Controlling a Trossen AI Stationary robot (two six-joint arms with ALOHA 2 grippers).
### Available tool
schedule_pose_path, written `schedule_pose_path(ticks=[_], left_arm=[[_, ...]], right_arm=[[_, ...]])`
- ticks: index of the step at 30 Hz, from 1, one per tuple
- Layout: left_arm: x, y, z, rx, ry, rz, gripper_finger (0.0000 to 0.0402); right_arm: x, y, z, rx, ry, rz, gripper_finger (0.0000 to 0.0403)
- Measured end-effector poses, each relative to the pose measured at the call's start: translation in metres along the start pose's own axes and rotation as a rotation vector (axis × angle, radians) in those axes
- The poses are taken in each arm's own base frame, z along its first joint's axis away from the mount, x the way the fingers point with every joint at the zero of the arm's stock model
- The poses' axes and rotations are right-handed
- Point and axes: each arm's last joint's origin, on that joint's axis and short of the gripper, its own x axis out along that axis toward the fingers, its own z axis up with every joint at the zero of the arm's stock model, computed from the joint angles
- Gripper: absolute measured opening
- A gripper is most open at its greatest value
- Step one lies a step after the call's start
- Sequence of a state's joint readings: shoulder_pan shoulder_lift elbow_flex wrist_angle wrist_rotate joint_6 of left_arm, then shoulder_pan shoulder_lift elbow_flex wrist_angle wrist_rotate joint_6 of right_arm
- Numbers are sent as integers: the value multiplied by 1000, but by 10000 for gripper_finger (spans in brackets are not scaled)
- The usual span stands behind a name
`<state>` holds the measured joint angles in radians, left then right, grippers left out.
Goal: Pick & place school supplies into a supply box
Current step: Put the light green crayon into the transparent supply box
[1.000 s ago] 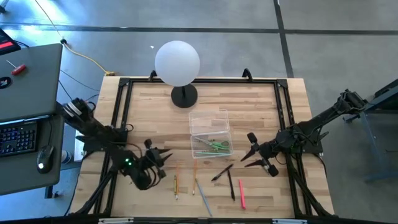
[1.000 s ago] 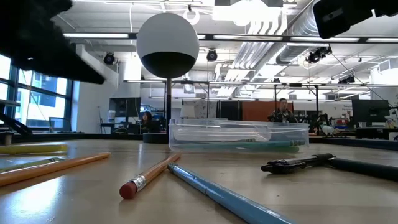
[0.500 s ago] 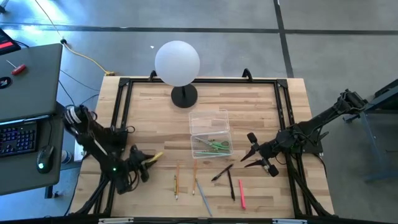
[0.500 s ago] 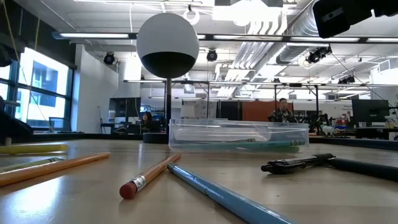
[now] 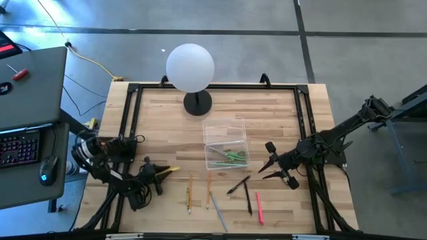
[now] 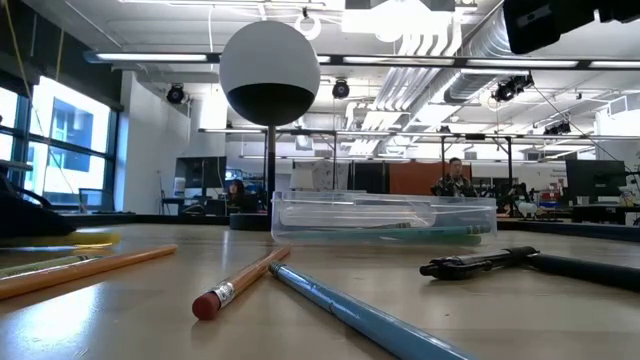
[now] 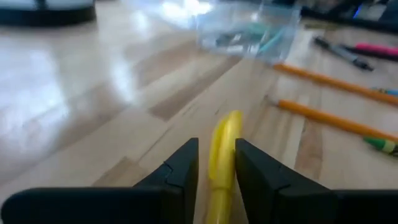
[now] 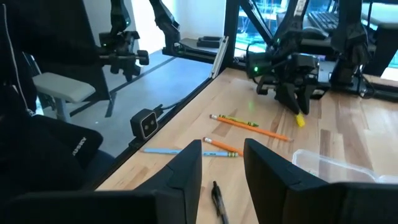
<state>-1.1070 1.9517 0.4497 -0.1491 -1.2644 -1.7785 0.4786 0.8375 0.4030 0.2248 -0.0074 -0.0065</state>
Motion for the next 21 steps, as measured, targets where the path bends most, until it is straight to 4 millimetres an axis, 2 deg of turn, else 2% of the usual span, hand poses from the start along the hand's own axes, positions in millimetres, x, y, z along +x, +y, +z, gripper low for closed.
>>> schedule_pose_path(ticks=[10,16,21], left_arm=[[1,2,0,15,-8,4,107],[0,-8,1,71,-20,-10,117],[-1,-15,2,100,-36,-14,110]], right_arm=[[0,0,0,-3,1,0,99],[0,0,0,-2,1,0,99],[0,0,0,-2,-2,0,99]])
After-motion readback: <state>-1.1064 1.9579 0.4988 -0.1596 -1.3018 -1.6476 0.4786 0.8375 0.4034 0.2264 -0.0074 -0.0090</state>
